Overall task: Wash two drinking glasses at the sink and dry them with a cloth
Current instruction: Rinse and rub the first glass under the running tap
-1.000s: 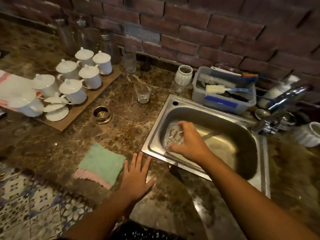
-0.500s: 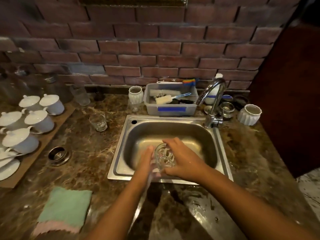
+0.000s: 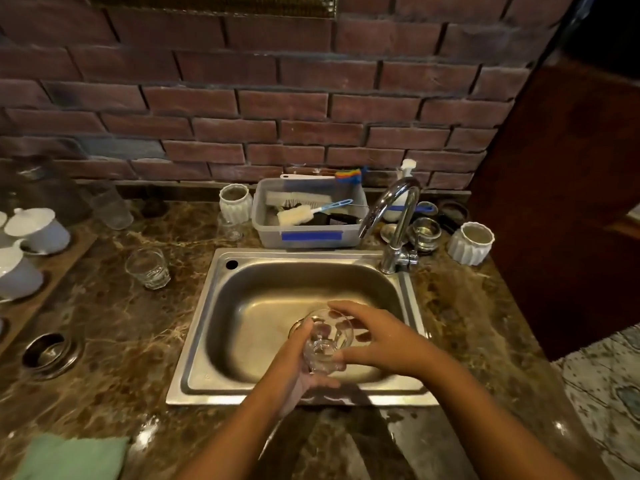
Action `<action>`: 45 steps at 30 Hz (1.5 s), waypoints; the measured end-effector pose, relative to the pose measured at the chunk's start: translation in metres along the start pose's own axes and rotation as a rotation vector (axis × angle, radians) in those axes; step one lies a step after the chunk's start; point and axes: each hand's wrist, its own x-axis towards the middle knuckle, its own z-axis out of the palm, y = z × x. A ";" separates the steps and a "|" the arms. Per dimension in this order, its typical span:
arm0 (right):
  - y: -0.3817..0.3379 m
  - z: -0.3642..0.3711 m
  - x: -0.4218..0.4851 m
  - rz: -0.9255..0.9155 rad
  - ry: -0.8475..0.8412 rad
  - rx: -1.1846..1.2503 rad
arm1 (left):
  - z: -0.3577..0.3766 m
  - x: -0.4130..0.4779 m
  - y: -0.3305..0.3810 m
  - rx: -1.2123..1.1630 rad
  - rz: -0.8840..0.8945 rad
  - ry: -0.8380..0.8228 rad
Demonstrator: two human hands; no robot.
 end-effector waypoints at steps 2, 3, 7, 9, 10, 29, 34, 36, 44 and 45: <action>0.012 -0.015 0.007 0.042 0.049 0.077 | 0.004 0.012 0.007 0.038 -0.016 0.025; 0.020 -0.023 0.012 0.060 0.101 0.095 | 0.006 0.019 0.011 0.060 -0.019 0.037; 0.066 -0.054 0.039 0.186 0.342 0.239 | 0.016 0.045 0.026 0.078 -0.022 0.099; 0.091 -0.072 0.055 0.253 0.445 0.330 | 0.019 0.057 0.031 0.068 -0.033 0.108; 0.103 -0.081 0.063 0.287 0.497 0.375 | 0.020 0.063 0.032 0.065 -0.040 0.115; 0.203 -0.125 0.183 0.468 0.980 0.538 | 0.045 0.134 0.041 0.026 -0.192 0.315; 0.213 -0.108 0.198 0.472 1.075 0.350 | 0.049 0.134 0.040 0.058 -0.123 0.234; 0.218 -0.107 0.201 0.511 1.107 0.297 | 0.049 0.135 0.039 0.082 -0.100 0.206; 0.226 -0.101 0.209 0.562 1.196 0.257 | 0.055 0.135 0.043 0.075 -0.104 0.221; 0.225 -0.101 0.209 0.573 1.209 0.259 | 0.056 0.135 0.043 0.074 -0.104 0.224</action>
